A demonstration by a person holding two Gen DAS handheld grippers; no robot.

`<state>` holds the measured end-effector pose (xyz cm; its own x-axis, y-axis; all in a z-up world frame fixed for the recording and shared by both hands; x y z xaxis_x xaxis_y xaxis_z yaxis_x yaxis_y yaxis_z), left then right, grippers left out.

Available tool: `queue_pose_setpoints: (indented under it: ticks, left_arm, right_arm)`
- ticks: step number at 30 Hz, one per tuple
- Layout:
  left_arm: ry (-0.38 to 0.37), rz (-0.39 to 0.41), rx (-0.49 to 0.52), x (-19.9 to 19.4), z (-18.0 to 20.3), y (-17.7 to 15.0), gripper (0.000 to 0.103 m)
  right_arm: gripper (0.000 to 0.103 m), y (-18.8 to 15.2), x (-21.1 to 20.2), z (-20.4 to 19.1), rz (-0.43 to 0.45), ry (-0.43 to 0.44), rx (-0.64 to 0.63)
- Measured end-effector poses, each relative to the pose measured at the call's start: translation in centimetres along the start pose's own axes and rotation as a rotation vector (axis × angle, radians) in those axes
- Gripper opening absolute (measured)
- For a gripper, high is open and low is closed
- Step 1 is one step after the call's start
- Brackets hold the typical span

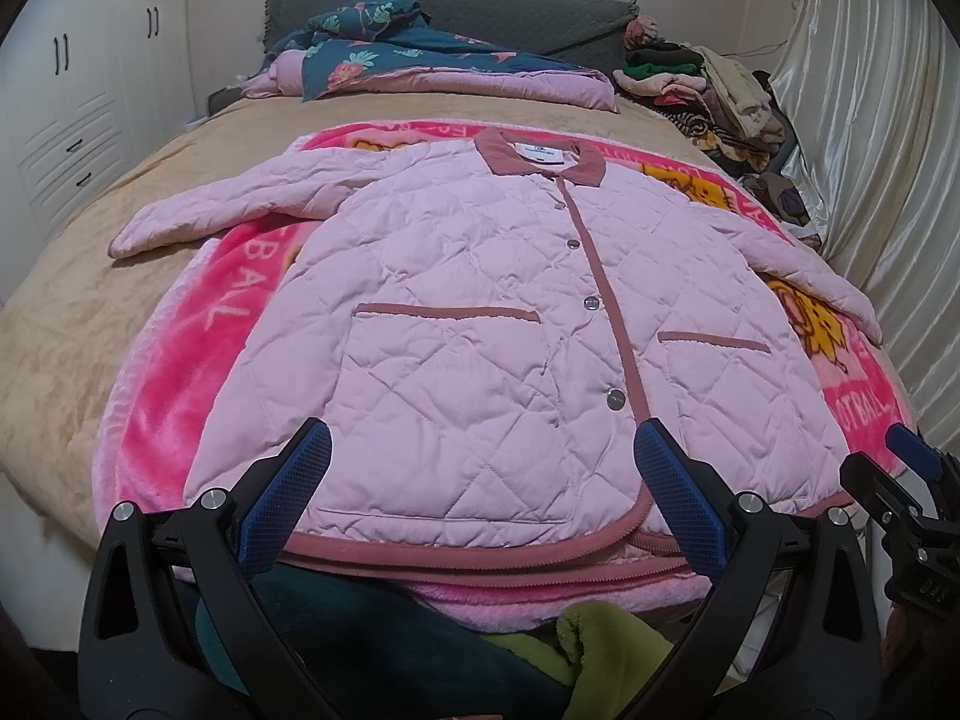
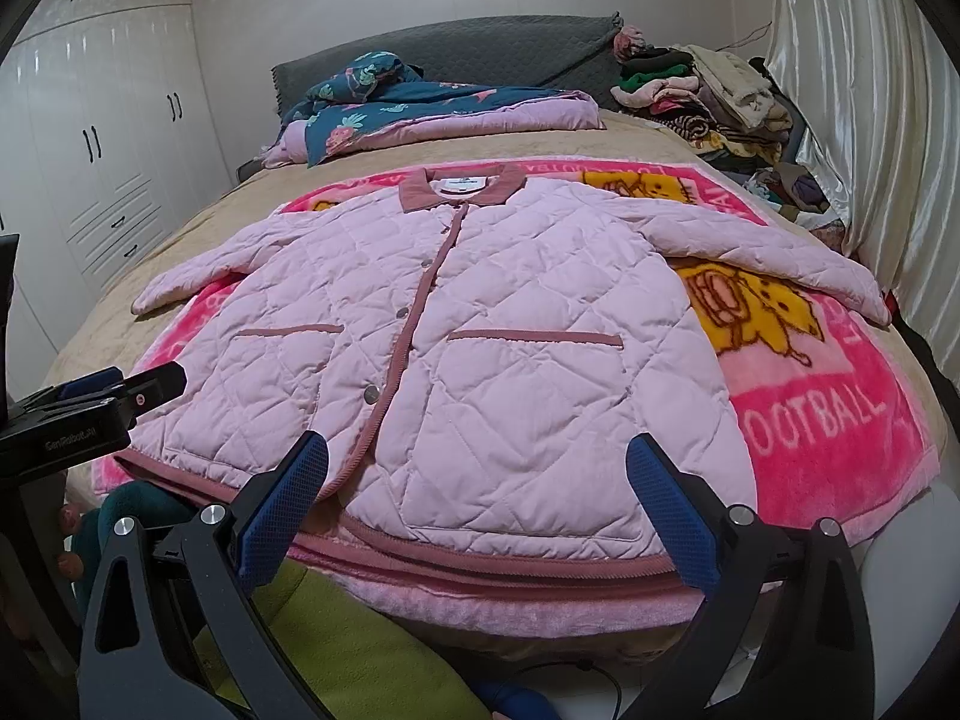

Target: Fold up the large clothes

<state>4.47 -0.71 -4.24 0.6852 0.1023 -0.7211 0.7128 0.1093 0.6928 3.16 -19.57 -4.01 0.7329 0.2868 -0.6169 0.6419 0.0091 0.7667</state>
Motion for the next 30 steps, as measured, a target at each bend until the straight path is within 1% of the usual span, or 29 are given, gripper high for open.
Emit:
queue_pose_setpoints:
  ticks: [13,14,19,23,30]
  left_arm:
    - [-0.003,0.000,0.001,-0.2,0.3,0.2,0.095]
    - [-0.001,0.001,0.003,-0.3,1.3,0.4,0.095]
    - [-0.006,-0.006,0.017,0.1,2.8,0.6,0.095]
    - [-0.009,-0.006,0.015,1.0,2.9,1.6,0.095]
    - [-0.004,0.006,0.009,1.8,2.8,4.3,0.095]
  right_arm:
    - [0.099,0.1,0.2,-0.1,-0.004,0.003,0.001]
    - [0.099,0.1,0.2,-0.1,-0.005,0.004,0.000]
    - [0.099,0.6,0.6,-0.2,-0.005,0.009,0.002]
    - [0.099,1.5,1.3,0.3,-0.006,0.017,0.006]
    - [0.099,3.5,2.4,0.9,-0.008,0.038,0.014]
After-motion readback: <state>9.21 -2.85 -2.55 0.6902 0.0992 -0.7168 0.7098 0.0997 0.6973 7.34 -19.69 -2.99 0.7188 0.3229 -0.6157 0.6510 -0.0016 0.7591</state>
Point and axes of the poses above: each gripper's, at about its wrist camera, not at the fingertips, and x roughly the way its jaws point, z to its right, y to its top, the point moved 7 cm from there along x, roughly the way its jaws point, and after that the axes turned 6 degrees about y, right-handed, at the moved point
